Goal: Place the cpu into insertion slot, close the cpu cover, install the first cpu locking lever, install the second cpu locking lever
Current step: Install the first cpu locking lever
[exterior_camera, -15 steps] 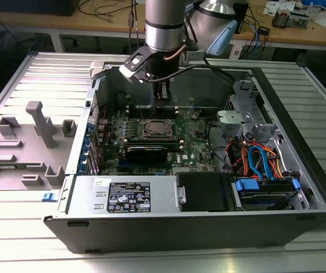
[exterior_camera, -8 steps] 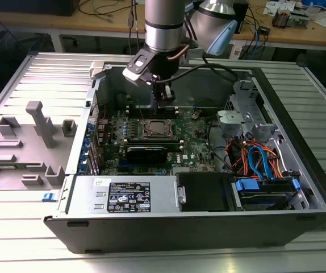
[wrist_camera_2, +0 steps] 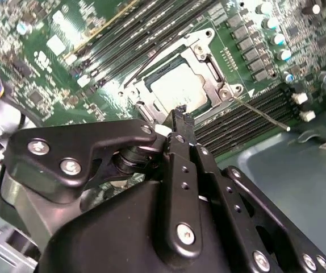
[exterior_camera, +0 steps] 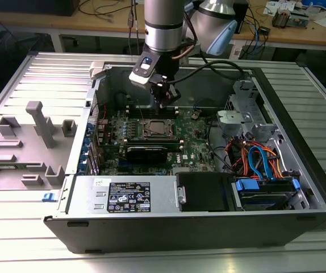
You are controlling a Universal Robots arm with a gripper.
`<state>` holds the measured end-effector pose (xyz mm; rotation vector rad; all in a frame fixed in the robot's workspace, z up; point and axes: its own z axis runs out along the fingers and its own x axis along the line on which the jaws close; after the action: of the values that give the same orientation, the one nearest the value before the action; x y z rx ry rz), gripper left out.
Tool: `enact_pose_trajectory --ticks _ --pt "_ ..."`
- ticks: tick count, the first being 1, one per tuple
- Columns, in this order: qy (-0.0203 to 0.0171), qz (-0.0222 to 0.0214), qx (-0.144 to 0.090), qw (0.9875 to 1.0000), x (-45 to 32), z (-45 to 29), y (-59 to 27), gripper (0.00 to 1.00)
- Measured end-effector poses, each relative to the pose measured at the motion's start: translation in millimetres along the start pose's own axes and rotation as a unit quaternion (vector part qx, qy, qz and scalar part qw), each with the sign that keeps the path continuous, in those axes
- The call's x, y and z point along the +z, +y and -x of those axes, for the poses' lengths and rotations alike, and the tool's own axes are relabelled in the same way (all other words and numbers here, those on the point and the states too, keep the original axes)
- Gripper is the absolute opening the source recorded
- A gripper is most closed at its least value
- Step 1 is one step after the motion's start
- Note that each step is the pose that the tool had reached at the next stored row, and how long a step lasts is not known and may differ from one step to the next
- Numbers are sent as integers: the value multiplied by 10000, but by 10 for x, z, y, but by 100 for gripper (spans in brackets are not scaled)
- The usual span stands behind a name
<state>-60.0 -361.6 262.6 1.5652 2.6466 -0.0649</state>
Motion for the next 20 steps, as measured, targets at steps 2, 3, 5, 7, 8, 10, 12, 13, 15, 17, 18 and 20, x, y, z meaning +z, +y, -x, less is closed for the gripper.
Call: enact_pose_trajectory --ticks 2,3,5,7,8,10,12,13,15,17,18,20 --pt "0 16 -223 9998 -4 1 0 11" --pt "-1 17 -238 9997 -15 2 -1 11" --pt "1 21 -259 9997 -53 5 0 11" --pt "0 22 -280 9996 -84 7 0 11" --pt "0 24 -295 9996 -101 8 -1 11" --pt "0 25 -314 9995 -121 10 0 11" --pt "0 28 -345 9994 -178 14 -1 11" --pt "1 28 -350 9994 -189 15 -1 11" --pt "1 34 -401 9992 -198 16 0 11" --pt "-1 56 -702 9975 -198 16 0 11" --pt "-1 66 -831 9965 -198 16 -1 11" --pt "-2 84 -1070 9942 -196 16 -1 11"
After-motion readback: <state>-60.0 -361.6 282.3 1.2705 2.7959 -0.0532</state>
